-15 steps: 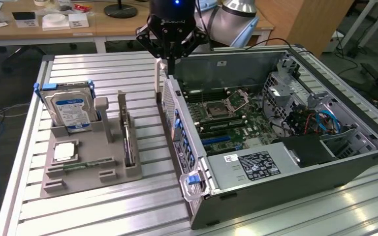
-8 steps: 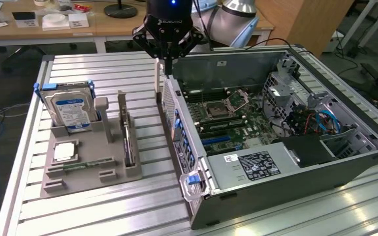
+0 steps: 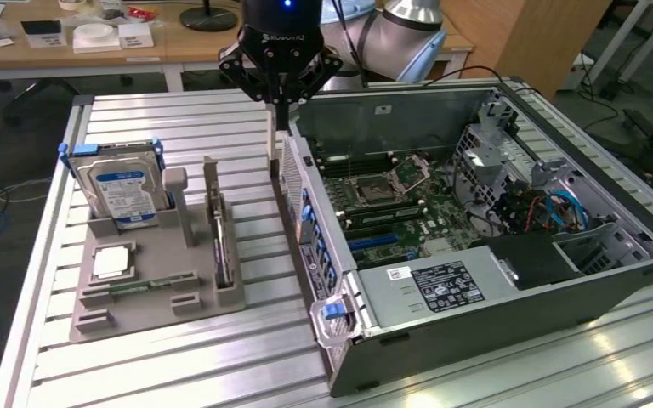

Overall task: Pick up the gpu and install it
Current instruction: 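Reach for the gpu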

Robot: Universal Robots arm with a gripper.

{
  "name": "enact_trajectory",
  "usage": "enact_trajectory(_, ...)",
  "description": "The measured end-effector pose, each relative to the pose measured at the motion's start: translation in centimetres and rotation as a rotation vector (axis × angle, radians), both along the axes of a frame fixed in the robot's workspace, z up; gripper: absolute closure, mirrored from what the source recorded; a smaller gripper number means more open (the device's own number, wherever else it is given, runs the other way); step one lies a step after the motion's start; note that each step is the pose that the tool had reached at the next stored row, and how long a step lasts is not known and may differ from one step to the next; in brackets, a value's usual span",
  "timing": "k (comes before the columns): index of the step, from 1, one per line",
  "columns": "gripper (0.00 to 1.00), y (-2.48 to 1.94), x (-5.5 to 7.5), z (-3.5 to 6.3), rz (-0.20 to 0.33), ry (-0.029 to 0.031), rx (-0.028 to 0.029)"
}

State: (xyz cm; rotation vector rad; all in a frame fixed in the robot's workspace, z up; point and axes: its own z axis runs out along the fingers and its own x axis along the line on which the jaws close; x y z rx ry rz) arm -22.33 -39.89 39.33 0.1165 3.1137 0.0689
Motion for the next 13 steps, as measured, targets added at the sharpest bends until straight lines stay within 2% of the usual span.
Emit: enact_trajectory(13,0.89,0.00,-1.5,0.00,0.000,0.0000,0.0000)
